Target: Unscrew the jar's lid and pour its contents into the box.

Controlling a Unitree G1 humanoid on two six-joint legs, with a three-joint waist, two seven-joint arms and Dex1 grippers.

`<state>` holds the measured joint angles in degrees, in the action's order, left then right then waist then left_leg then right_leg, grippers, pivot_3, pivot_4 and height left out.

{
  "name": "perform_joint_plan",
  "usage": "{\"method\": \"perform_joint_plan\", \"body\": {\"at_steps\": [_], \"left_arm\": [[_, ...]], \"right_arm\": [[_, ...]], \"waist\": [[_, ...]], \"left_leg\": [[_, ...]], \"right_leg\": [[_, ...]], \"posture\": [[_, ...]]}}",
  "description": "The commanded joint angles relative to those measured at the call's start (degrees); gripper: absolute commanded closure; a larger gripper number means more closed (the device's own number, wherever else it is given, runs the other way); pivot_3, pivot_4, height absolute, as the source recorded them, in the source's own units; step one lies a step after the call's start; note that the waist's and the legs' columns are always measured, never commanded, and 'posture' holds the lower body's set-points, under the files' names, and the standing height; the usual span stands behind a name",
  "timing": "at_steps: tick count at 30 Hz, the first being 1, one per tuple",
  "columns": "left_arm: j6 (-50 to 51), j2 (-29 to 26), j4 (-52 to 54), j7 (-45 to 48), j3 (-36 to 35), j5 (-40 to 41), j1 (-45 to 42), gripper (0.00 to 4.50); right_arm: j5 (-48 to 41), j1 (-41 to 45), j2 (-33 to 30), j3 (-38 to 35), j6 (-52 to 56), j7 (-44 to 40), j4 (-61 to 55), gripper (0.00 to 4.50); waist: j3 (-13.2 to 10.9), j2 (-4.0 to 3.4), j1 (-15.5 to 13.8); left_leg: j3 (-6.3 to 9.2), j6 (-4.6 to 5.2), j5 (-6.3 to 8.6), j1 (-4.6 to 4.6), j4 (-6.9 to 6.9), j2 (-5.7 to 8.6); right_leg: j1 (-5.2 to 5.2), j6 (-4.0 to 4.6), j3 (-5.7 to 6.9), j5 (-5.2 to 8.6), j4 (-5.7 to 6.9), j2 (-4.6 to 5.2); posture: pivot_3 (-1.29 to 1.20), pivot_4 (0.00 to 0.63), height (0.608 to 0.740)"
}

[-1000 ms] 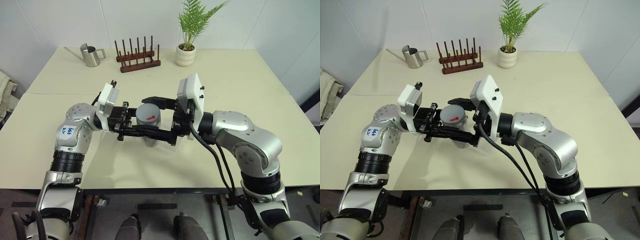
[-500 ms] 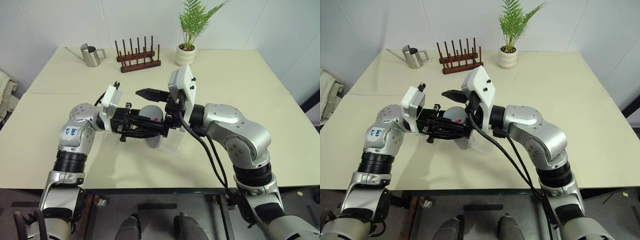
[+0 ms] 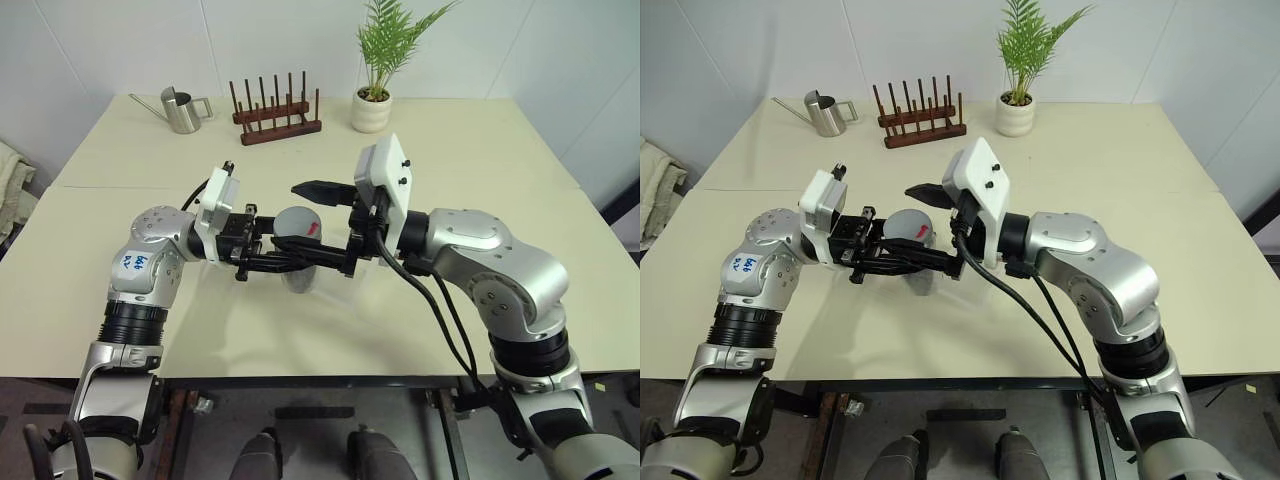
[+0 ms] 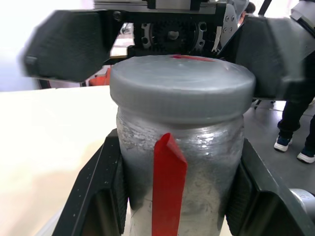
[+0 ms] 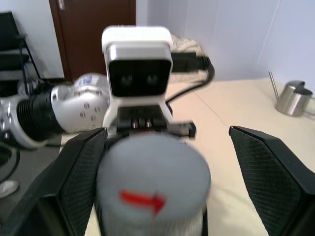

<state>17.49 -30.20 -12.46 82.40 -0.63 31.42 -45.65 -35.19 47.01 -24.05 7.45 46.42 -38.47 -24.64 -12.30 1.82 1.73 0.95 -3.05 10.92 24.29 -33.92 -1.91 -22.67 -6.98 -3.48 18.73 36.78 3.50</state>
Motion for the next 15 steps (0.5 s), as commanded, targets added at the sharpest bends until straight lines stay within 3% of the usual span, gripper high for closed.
{"method": "perform_joint_plan", "body": {"at_steps": [1, 15], "left_arm": [[-0.69, -1.47, 2.16, 1.28, -1.93, 1.58, 0.23, 2.5], [-2.6, -1.14, -1.07, 1.46, -2.24, 0.45, -0.78, 2.5]], "right_arm": [[0.62, -1.19, -3.8, -5.31, 1.21, 1.78, -0.11, 0.34], [-4.02, -4.33, -11.14, -10.63, 6.51, 3.27, -5.95, 0.34]], "waist": [[0.0, 0.0, 0.02], [-0.02, -0.02, 0.0]], "left_leg": [[0.0, 0.0, 0.0, 0.0, 0.0, 0.0], [-0.01, 0.03, 0.02, 0.01, 0.01, -0.01]], "right_leg": [[0.0, 0.0, 0.0, 0.0, -0.01, 0.0], [0.0, 0.03, -0.01, 0.02, -0.03, -0.01]], "posture": [[0.0, 0.15, 0.74], [0.0, 0.15, 0.74]]}}
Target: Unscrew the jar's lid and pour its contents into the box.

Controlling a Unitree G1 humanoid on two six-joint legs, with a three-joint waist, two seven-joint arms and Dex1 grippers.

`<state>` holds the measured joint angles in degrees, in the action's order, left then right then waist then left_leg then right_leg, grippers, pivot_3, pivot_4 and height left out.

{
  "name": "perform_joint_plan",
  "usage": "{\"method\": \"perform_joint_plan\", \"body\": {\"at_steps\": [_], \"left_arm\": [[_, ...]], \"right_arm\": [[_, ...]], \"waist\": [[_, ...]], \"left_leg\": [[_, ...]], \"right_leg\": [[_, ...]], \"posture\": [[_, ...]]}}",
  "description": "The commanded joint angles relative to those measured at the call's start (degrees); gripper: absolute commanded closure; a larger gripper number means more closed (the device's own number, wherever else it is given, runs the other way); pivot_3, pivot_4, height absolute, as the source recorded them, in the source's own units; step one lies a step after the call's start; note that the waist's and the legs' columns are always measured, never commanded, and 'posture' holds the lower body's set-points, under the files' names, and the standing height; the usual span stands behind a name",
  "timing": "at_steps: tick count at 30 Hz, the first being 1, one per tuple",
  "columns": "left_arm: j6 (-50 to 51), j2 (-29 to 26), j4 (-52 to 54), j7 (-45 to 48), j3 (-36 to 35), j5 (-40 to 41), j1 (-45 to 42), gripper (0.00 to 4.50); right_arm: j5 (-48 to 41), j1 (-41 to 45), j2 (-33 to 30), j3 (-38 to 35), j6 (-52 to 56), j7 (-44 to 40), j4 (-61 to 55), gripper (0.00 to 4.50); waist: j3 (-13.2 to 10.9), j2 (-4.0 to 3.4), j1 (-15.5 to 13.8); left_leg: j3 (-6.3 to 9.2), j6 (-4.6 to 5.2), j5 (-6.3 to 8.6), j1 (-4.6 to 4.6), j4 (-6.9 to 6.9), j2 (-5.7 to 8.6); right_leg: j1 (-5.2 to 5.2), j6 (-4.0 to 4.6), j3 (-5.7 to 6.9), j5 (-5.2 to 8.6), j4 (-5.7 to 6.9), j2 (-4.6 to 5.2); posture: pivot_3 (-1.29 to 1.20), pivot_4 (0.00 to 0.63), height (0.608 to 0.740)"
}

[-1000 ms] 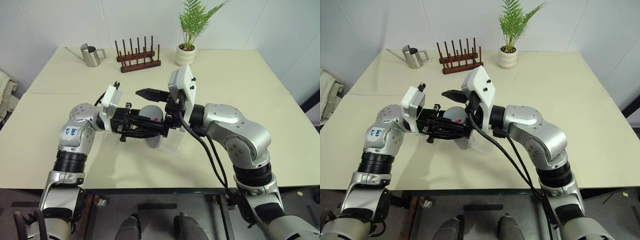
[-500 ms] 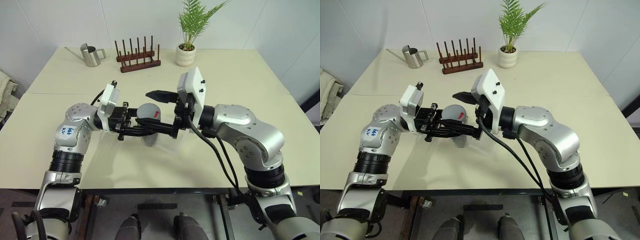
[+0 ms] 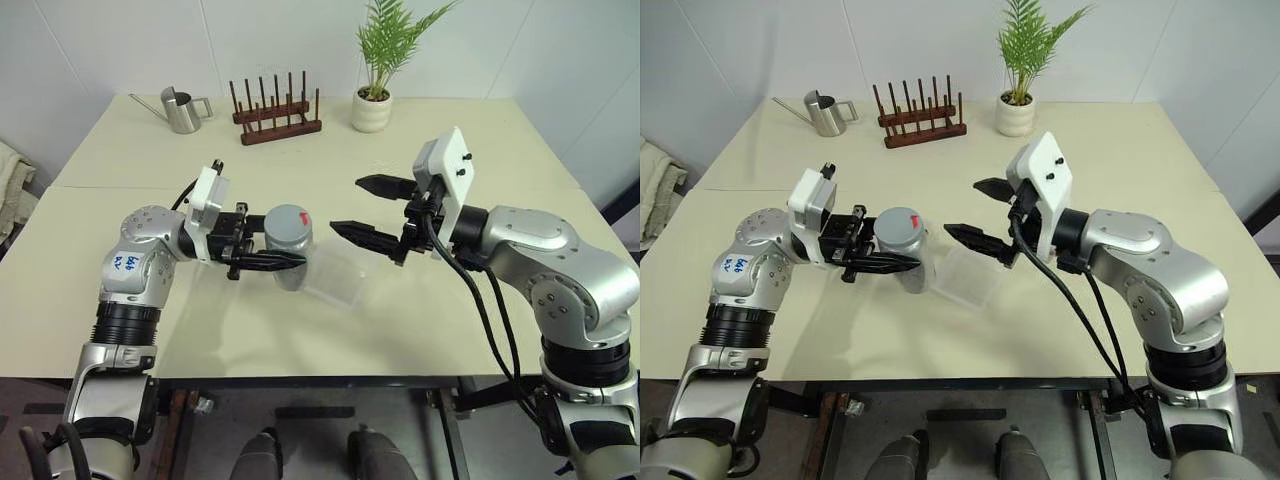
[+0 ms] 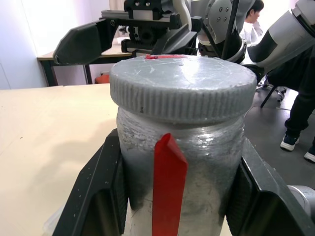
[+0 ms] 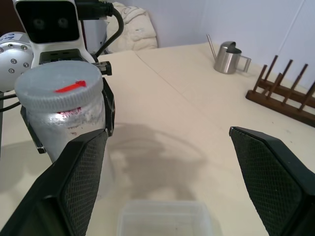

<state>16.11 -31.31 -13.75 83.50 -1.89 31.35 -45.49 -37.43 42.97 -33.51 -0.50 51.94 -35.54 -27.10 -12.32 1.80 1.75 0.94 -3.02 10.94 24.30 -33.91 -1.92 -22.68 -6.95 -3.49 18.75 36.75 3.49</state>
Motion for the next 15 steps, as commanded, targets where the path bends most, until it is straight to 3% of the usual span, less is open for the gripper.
{"method": "perform_joint_plan", "body": {"at_steps": [1, 7, 15], "left_arm": [[-1.38, -0.01, -0.04, 0.39, -0.96, 0.45, -1.01, 2.5], [-1.83, 0.24, -0.99, 0.54, -0.72, 0.35, -1.41, 2.5], [-2.56, 1.98, -2.09, 2.2, 0.43, 0.32, -2.62, 2.5]], "right_arm": [[-2.07, -0.5, -2.22, -3.11, 1.35, 0.29, -3.93, 0.34], [-4.71, 0.93, -1.14, -5.22, 2.4, 2.36, -4.25, 0.34], [-10.1, 5.01, 9.53, -1.53, 0.94, 3.48, -1.96, 0.34]], "waist": [[0.0, 0.0, -0.06], [0.0, 0.0, -0.01], [-0.01, -0.01, 0.01]], "left_leg": [[0.0, 0.01, 0.0, 0.0, 0.0, 0.0], [0.0, 0.01, 0.0, 0.02, -0.01, 0.01], [0.01, 0.01, 0.0, 0.02, -0.02, 0.0]], "right_leg": [[0.0, 0.0, 0.0, 0.0, 0.0, 0.0], [0.0, -0.01, -0.01, 0.0, 0.0, 0.01], [0.0, -0.01, 0.01, 0.0, 0.04, 0.0]], "posture": [[0.0, 0.15, 0.74], [0.0, 0.15, 0.74], [0.0, 0.15, 0.74]]}}
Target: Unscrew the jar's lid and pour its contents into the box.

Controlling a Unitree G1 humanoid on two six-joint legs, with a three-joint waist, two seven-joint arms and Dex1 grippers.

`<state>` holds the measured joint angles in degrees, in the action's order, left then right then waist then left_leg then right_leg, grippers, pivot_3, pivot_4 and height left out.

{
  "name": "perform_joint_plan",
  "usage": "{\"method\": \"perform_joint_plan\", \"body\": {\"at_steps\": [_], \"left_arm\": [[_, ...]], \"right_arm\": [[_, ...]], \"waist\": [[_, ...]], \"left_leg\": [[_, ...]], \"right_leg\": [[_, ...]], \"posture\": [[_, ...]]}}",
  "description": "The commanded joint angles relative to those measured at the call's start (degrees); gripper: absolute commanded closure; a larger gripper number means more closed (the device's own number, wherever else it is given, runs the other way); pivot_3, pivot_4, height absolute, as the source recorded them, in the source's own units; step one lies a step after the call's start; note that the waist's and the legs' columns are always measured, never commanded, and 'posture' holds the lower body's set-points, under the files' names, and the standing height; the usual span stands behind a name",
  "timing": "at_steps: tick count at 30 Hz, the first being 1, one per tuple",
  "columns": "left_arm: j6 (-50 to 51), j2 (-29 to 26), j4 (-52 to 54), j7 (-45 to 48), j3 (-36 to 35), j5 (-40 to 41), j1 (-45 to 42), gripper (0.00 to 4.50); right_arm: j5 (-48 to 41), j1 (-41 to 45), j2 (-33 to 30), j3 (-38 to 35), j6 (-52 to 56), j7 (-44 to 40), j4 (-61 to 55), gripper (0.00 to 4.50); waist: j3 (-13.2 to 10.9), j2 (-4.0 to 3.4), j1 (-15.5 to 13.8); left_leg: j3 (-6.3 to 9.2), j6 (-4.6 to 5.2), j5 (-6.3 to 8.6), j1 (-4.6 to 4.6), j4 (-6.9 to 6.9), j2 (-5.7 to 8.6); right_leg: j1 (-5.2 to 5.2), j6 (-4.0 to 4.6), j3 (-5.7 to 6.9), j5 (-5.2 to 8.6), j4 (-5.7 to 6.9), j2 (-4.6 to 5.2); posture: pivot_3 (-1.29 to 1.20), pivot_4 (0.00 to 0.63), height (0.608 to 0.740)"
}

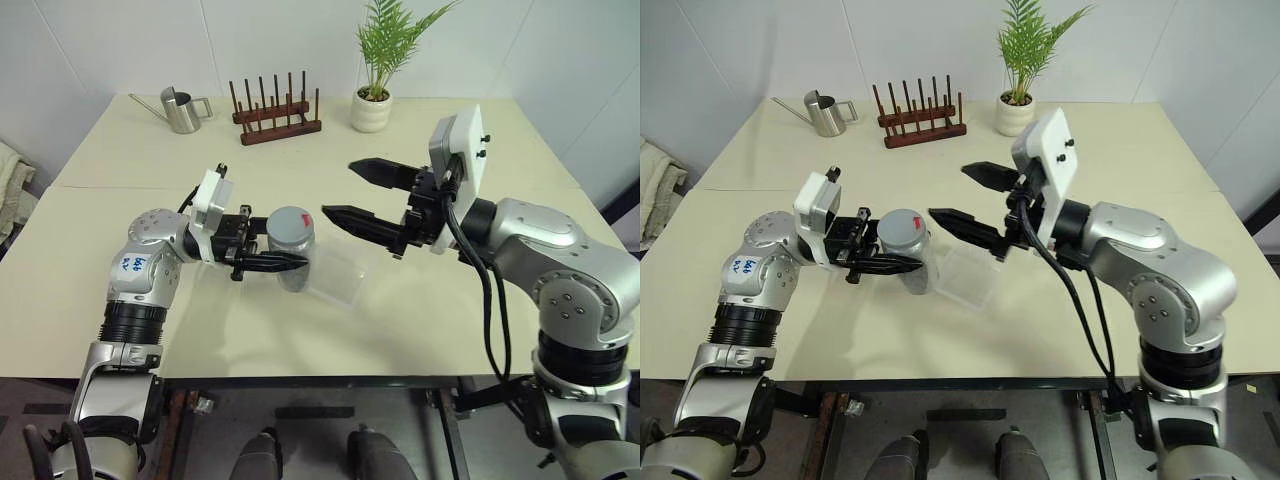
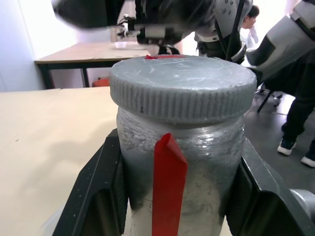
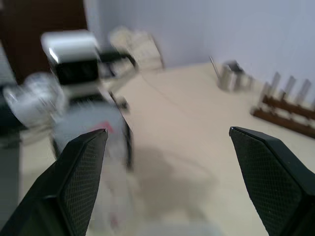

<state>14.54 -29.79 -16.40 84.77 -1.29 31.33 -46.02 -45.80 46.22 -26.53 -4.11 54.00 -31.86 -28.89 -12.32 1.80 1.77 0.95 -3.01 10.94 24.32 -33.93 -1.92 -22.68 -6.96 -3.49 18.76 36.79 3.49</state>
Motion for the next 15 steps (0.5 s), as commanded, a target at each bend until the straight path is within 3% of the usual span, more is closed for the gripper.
{"method": "perform_joint_plan", "body": {"at_steps": [1, 15], "left_arm": [[-1.1, 0.65, 0.44, 1.1, -0.04, 0.34, -2.29, 2.5], [-1.53, 2.01, 0.78, 1.31, 0.39, -0.12, -2.56, 2.5]], "right_arm": [[-1.77, 2.07, 3.79, 3.48, -1.33, -0.57, 0.17, 0.34], [5.94, 3.76, 6.92, 14.1, -8.92, -8.83, 8.58, 0.34]], "waist": [[0.0, 0.0, 0.0], [-0.01, -0.01, 0.04]], "left_leg": [[0.0, 0.0, 0.0, 0.0, 0.0, 0.0], [0.02, 0.0, 0.0, 0.0, -0.05, -0.01]], "right_leg": [[0.0, 0.0, 0.0, 0.0, 0.0, 0.0], [-0.02, 0.0, 0.01, 0.0, 0.1, -0.04]], "posture": [[0.0, 0.15, 0.74], [0.0, 0.15, 0.74]]}}
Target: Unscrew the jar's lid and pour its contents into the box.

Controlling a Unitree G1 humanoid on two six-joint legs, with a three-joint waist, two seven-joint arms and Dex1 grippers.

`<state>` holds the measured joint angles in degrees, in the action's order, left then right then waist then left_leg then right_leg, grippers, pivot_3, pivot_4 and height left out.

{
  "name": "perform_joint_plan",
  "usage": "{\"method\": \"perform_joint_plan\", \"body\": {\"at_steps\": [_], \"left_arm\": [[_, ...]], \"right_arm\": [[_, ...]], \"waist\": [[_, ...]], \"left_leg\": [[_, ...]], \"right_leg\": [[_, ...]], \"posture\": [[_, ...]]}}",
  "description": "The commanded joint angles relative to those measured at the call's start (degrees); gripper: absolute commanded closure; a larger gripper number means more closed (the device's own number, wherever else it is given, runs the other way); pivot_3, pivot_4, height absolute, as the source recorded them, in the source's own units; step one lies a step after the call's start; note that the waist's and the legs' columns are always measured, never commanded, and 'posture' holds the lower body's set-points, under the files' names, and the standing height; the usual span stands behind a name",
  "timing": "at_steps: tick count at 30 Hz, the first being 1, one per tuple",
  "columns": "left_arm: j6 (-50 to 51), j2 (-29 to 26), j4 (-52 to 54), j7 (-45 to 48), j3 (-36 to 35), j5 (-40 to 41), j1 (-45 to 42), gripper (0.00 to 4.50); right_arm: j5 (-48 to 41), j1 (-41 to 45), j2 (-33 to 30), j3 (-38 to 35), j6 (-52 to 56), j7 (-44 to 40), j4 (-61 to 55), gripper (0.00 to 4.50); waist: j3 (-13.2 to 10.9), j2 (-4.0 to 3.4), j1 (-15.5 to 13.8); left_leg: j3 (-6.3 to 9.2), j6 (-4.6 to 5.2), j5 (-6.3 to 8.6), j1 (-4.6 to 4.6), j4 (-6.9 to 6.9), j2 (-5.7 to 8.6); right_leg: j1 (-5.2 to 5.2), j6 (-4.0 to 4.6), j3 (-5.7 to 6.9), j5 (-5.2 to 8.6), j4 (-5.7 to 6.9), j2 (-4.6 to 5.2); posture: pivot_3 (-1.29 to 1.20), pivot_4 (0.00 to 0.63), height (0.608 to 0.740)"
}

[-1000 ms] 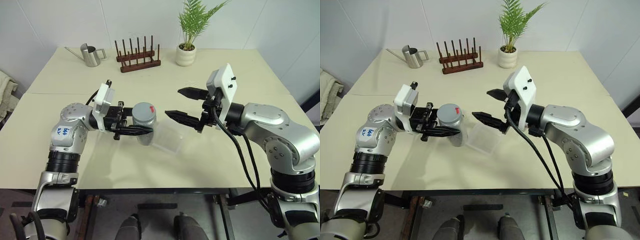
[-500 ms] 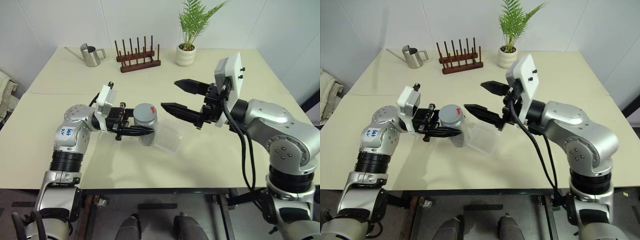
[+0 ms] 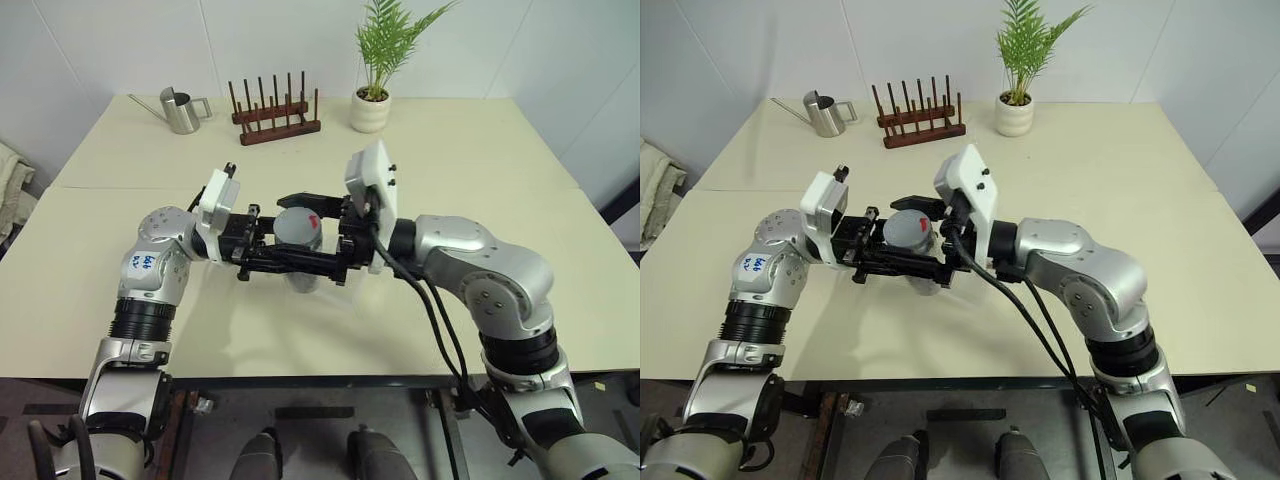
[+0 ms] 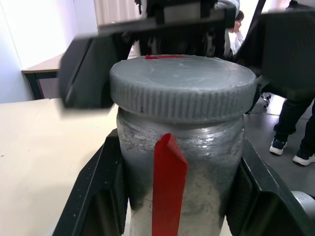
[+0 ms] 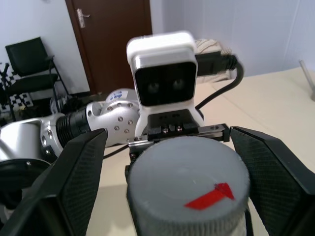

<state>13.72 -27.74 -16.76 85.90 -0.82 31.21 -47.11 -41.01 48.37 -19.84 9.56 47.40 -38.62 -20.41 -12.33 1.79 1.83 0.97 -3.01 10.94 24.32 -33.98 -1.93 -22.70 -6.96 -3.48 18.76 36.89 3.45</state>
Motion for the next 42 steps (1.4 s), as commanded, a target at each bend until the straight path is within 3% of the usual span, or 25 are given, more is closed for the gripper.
{"method": "perform_joint_plan", "body": {"at_steps": [1, 15, 42], "left_arm": [[-0.74, 0.01, 1.19, 0.17, -0.05, -0.02, -1.4, 2.5], [-0.69, 0.59, 2.27, -0.25, 0.4, 0.04, -0.63, 2.5], [-0.77, -0.34, 1.3, -0.66, 0.31, 0.16, -0.76, 2.5]], "right_arm": [[1.51, 1.79, 0.29, 0.67, -2.68, -2.57, 0.49, 0.34], [6.55, 4.47, 1.46, 1.25, -5.89, -6.31, 6.28, 0.34], [1.31, -3.05, -15.87, -9.41, 3.35, -5.46, -5.47, 0.34]], "waist": [[0.0, 0.0, -0.01], [0.0, 0.0, -0.04], [0.0, 0.0, -0.17]], "left_leg": [[0.0, 0.0, 0.0, 0.0, 0.0, 0.0], [-0.01, 0.0, 0.0, 0.0, -0.02, 0.01], [-0.02, 0.0, 0.0, 0.01, -0.03, 0.02]], "right_leg": [[0.0, 0.0, 0.0, 0.0, 0.0, 0.0], [0.0, 0.0, 0.0, 0.0, 0.0, 0.01], [0.01, -0.01, -0.01, 0.0, -0.04, 0.03]], "posture": [[0.0, 0.15, 0.74], [0.0, 0.15, 0.74], [0.0, 0.15, 0.74]]}}
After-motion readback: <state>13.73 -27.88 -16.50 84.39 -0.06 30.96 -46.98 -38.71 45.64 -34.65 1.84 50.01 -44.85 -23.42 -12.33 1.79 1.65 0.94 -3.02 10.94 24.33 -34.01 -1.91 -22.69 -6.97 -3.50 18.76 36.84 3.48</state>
